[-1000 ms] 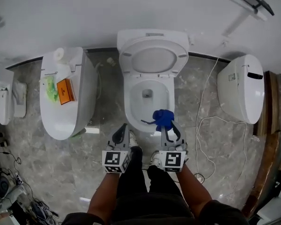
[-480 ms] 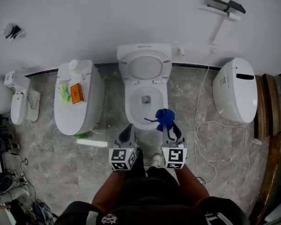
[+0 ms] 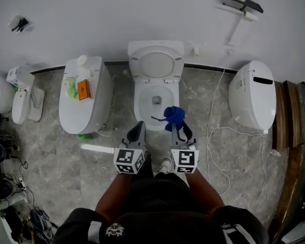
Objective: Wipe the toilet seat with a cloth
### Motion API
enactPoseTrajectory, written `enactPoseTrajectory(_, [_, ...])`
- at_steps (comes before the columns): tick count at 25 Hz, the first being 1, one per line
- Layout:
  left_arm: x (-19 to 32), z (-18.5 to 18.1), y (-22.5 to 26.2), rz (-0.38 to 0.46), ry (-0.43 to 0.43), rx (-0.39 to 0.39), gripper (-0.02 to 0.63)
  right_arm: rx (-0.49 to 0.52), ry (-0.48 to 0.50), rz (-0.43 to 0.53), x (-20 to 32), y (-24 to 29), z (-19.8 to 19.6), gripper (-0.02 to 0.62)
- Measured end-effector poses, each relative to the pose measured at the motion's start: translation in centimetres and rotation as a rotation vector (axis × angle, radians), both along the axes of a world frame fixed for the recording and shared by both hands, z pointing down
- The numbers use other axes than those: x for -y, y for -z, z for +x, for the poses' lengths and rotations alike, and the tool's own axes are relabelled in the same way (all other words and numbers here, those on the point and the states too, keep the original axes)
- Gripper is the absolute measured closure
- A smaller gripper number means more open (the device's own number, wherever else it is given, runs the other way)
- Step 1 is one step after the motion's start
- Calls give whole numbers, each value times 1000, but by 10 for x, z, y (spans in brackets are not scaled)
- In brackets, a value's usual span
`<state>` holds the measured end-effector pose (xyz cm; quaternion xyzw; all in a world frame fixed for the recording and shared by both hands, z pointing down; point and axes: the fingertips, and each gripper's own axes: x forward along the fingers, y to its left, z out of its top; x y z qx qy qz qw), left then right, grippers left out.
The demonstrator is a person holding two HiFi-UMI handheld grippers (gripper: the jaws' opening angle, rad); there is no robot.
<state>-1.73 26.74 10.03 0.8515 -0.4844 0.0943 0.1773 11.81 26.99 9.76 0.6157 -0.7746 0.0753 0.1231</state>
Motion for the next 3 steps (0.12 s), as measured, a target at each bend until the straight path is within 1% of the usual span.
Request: enactPoseTrajectory(3, [0,1,6,20,-12,-2,597,4,6,7,-2,3,-4,505])
